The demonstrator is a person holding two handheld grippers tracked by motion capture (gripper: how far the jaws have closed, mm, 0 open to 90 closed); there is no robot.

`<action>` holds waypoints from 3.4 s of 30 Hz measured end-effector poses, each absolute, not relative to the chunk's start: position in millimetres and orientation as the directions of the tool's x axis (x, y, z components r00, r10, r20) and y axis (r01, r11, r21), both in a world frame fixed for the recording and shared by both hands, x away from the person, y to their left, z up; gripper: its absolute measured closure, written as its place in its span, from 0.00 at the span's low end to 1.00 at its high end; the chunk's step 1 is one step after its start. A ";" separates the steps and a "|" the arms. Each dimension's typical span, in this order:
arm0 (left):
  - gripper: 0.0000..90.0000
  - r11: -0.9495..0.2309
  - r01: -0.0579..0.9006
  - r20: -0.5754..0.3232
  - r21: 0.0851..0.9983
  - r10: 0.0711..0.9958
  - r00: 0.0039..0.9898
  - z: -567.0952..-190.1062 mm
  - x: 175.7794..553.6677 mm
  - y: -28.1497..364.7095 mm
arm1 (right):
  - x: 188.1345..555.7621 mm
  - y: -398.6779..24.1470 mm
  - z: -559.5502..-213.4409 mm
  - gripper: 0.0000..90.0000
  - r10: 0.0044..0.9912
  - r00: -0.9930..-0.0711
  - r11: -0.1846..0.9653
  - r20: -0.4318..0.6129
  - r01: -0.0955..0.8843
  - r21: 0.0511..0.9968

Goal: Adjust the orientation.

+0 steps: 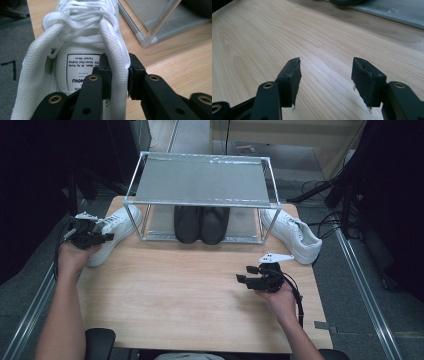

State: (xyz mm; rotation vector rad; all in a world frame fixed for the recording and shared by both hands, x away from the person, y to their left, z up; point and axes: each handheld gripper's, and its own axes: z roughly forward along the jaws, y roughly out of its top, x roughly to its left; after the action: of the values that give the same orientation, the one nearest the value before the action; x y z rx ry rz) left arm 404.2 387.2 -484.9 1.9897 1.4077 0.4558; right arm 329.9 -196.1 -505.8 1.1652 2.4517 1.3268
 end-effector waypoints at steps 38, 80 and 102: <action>0.89 -0.100 0.681 -0.142 0.726 0.946 0.291 -440.8 343.8 398.5 | 341.9 -183.1 -501.3 0.46 0.633 -0.738 0.346 0.232 0.538 0.769; 0.88 -0.176 0.659 -0.153 0.732 0.899 0.410 -435.2 236.7 354.2 | 363.9 -138.4 -494.8 0.48 0.540 -0.805 0.395 0.246 0.500 0.771; 0.88 -0.377 0.558 -0.153 0.739 0.713 0.684 -428.5 265.6 258.2 | 355.6 -159.5 -494.3 0.48 0.585 -0.776 0.371 0.237 0.516 0.772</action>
State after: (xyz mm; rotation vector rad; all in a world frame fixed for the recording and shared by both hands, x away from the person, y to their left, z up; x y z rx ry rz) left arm 265.6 258.2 -428.5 2.0811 0.9736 0.2422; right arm 355.6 -159.5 -494.3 1.0208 2.5366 1.3852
